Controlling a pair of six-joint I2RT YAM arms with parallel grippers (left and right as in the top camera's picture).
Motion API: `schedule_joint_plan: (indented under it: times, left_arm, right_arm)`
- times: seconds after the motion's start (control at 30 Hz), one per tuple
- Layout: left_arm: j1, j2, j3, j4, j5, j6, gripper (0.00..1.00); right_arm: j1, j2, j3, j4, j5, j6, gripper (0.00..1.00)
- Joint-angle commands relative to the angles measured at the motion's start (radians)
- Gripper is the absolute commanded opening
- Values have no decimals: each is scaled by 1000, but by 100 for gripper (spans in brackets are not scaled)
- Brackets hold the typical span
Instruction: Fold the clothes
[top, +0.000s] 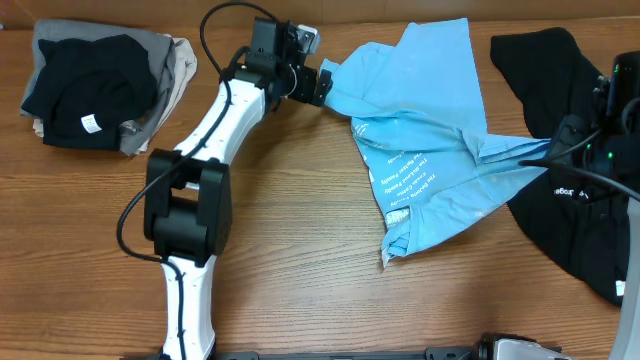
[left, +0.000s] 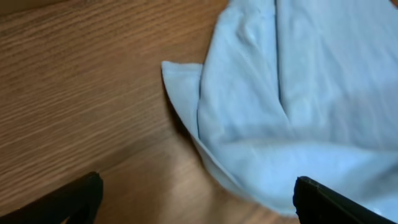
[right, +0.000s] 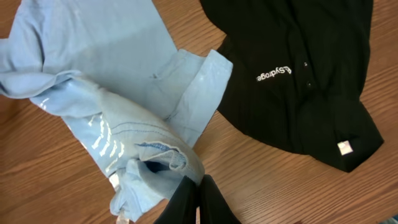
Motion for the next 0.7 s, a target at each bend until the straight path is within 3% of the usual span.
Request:
schedule_joint_plan:
  times: [0.0,0.17,0.4,0.47,0.67]
  left_arm:
    - [-3,64,20,43,60,-101,99]
    - [-20,103,20,85,89,-133,94]
    - [-34,147,20,114,90,-193,76]
    - [-35,158,20,114,91,-201,65]
    - [-19,152,38,101,80,-203,11]
  right_arm:
    - [-6,-17,0,9,-7,-16,4]
    - [-6,-17,0,9,-7,-16,4]
    - [-6,-17,0,9,-7,-16,4]
    - [-6,-17,0,9,-7,-16,4]
    - [-6,-17,0,21,-7,-16,4]
